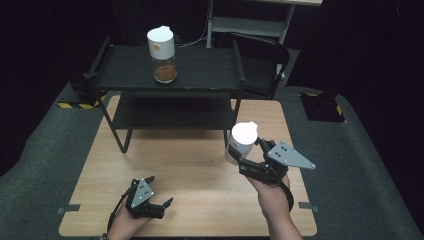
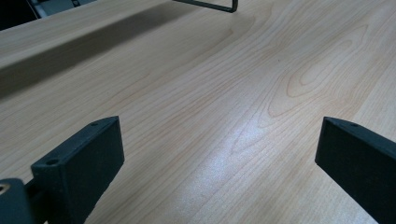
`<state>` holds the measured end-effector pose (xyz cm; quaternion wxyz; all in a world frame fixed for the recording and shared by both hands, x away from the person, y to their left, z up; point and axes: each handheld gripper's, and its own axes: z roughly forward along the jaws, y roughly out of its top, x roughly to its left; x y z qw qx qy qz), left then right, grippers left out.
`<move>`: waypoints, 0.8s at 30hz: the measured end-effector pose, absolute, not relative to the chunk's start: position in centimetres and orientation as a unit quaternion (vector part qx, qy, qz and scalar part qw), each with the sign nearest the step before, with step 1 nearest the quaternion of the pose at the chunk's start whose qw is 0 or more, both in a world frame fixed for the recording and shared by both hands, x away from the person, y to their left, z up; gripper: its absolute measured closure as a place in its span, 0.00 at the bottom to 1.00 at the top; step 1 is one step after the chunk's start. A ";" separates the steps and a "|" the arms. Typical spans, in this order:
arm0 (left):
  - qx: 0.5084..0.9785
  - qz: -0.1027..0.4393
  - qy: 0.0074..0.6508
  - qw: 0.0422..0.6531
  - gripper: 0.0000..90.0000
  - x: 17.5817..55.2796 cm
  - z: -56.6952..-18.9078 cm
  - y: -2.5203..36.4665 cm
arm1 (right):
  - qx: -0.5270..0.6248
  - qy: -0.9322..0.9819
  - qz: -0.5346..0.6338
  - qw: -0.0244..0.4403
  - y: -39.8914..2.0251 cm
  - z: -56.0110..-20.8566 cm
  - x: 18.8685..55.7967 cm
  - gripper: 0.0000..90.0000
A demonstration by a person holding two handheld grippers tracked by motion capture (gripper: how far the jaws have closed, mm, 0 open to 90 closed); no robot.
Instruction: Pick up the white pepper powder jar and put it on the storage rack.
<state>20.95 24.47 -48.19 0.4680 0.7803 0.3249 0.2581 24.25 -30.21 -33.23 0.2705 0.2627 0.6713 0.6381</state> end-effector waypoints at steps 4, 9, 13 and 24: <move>0.780 0.258 0.324 0.468 0.02 21.0 -48.2 24.5 | 0.260 0.669 0.643 0.266 -29.7 -32.1 25.1 0.33; 0.780 0.256 0.325 0.470 0.02 21.0 -48.2 24.6 | 0.256 0.670 0.645 0.265 -29.0 -30.8 25.8 0.33; 0.781 0.256 0.323 0.469 0.02 21.0 -48.2 24.5 | 0.254 0.669 0.646 0.266 -28.6 -30.0 26.2 0.33; 0.780 0.253 0.324 0.472 0.02 21.1 -48.2 24.7 | 0.247 0.667 0.648 0.272 -27.2 -27.5 27.5 0.33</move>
